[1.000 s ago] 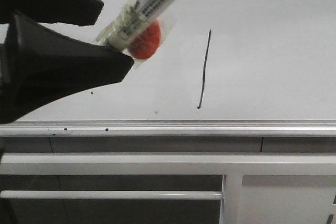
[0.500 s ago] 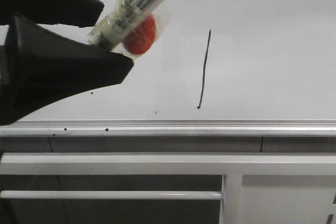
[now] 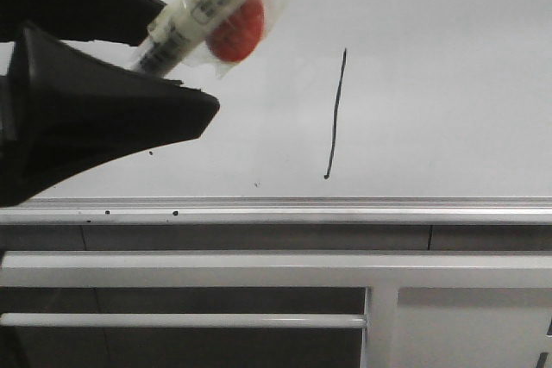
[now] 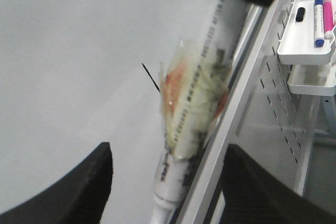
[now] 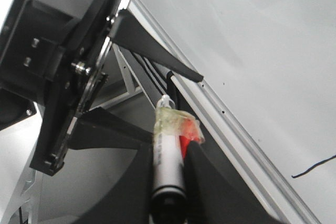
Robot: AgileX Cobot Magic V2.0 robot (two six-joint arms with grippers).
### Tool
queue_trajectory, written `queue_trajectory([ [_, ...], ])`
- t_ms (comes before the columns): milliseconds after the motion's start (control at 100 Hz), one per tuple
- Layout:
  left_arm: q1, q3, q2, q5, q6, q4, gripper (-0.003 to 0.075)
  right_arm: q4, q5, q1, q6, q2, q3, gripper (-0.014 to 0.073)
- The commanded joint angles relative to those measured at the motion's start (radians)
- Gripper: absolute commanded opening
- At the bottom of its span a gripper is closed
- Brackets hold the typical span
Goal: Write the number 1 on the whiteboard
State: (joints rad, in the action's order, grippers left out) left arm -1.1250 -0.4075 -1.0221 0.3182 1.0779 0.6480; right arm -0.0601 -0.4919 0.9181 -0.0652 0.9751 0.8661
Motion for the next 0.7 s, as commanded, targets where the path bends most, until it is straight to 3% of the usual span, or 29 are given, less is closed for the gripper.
queue_trajectory([
  [0, -0.008, -0.033, 0.008, 0.058, -0.008, -0.006, 0.042, 0.008, 0.062, -0.01, -0.002, -0.028, 0.037, -0.0043],
  [180, -0.008, -0.033, 0.008, 0.06, -0.008, -0.006, 0.0415, 0.008, 0.039, -0.01, -0.002, -0.026, 0.037, -0.0043],
  [250, -0.008, -0.033, 0.008, 0.06, -0.008, -0.006, 0.0369, 0.008, 0.039, -0.01, -0.002, -0.026, 0.037, -0.0043],
  [320, -0.008, -0.033, 0.008, 0.06, -0.008, -0.006, 0.0262, 0.003, 0.039, -0.01, -0.002, -0.026, 0.037, -0.0043],
  [400, -0.008, -0.033, 0.008, 0.06, -0.008, -0.006, 0.0063, 0.0, 0.039, -0.01, -0.002, -0.026, 0.037, -0.0043],
  [450, -0.008, -0.033, 0.008, 0.06, -0.008, -0.006, -0.0024, -0.002, 0.039, -0.01, -0.002, -0.026, 0.037, -0.0043],
  [690, -0.008, -0.033, 0.008, 0.062, -0.008, -0.006, -0.002, -0.005, 0.049, -0.01, -0.002, -0.026, 0.037, -0.0043],
])
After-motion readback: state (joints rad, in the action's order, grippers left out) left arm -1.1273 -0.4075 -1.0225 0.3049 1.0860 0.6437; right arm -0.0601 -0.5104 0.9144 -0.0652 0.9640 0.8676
